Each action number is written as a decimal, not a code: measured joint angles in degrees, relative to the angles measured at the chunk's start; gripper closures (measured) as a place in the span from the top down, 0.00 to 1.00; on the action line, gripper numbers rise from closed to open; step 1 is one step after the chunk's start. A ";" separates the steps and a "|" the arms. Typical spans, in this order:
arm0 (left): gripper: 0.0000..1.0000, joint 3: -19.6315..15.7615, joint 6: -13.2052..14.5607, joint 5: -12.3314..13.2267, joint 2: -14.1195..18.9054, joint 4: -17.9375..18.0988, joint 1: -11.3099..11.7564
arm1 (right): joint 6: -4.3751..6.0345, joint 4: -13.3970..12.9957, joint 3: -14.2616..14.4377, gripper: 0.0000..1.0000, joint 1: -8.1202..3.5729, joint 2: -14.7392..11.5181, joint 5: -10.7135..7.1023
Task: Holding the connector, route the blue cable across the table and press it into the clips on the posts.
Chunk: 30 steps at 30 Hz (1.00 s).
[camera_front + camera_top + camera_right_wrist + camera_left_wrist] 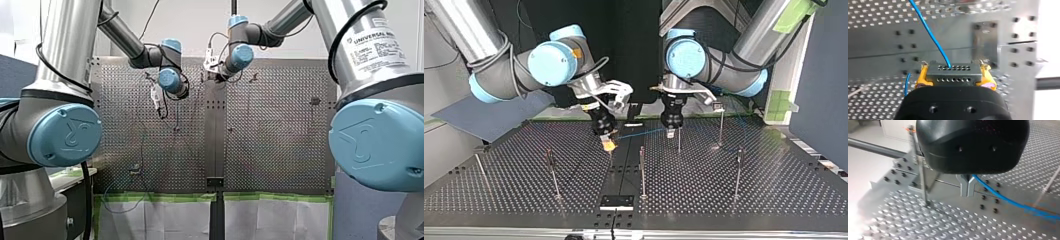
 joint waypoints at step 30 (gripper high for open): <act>0.00 3.79 -1.00 7.38 3.00 1.44 2.07 | 0.19 0.41 -0.30 0.00 -1.40 -0.99 -0.94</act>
